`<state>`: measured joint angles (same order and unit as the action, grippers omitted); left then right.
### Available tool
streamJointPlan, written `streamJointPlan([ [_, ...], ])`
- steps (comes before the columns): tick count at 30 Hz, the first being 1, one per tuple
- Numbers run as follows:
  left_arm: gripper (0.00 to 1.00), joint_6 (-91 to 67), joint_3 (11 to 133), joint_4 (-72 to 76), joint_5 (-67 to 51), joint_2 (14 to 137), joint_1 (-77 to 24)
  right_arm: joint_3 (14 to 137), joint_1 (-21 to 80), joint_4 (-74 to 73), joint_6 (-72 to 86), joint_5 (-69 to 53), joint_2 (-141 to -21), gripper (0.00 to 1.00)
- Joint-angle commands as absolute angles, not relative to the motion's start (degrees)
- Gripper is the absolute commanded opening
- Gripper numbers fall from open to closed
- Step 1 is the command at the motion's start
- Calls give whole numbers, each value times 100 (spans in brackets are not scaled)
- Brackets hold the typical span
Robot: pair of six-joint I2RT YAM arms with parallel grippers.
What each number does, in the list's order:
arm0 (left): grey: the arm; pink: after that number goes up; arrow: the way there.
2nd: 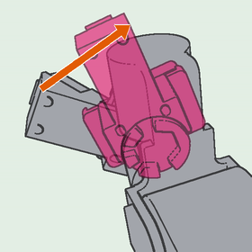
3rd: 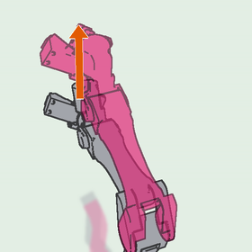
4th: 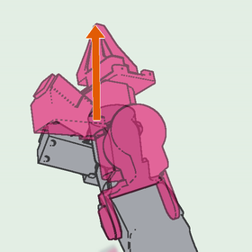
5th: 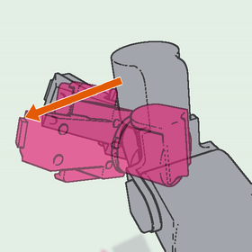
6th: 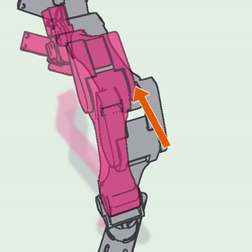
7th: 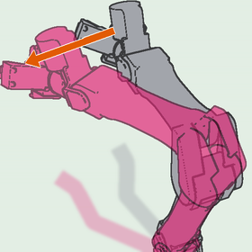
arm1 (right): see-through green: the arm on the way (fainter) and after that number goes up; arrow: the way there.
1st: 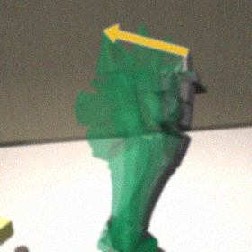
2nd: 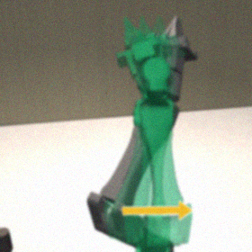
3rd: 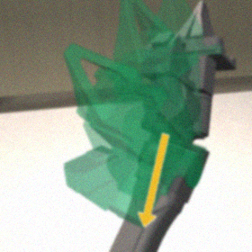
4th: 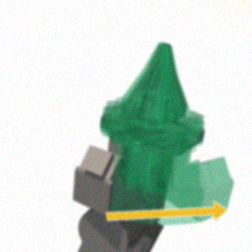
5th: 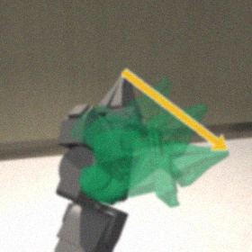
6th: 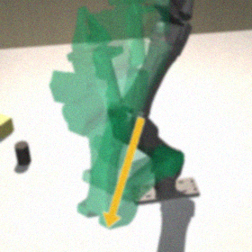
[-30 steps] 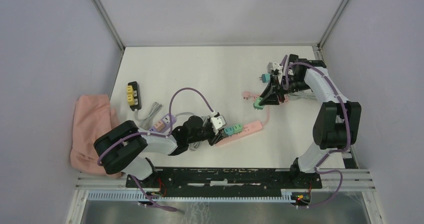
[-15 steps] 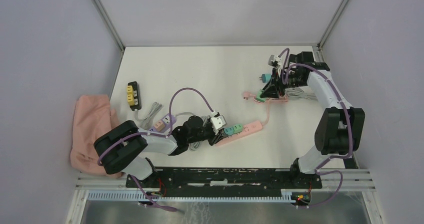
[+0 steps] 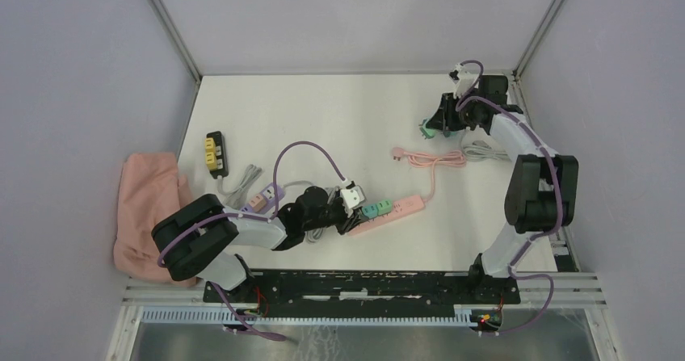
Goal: Pull the plug off the socket
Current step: Place the plug at the center of the board.
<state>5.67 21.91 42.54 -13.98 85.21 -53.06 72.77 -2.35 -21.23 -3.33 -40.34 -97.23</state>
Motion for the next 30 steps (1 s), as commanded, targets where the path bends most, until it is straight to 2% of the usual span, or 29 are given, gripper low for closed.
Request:
streamJointPlan([
  [1, 3, 887, 2162, 3691, -1298, 8712, -5273, 7875, -262, -1589, 837, -3053, -10535, 9],
  [4, 3, 888, 2160, 3692, -1304, 8720, -5273, 8084, -262, -1717, 846, -2992, -10892, 19],
  [8, 3, 888, 2162, 3692, -1309, 8731, -5269, 8089, -274, -1645, 780, -2717, -11052, 41],
  [14, 3, 890, 2201, 3658, -1327, 8763, -5273, 8326, -315, -1768, 688, -2632, -11338, 66],
  [21, 3, 888, 2186, 3681, -1305, 8752, -5268, 8260, -520, -2048, -49, -2613, -10585, 69],
  [26, 3, 895, 2206, 3667, -1330, 8771, -5273, 7911, -595, -2706, -1362, -4510, -9587, 68],
  [30, 3, 894, 2206, 3659, -1332, 8767, -5272, 7142, -577, -2738, -2189, -6039, -8898, 67],
])
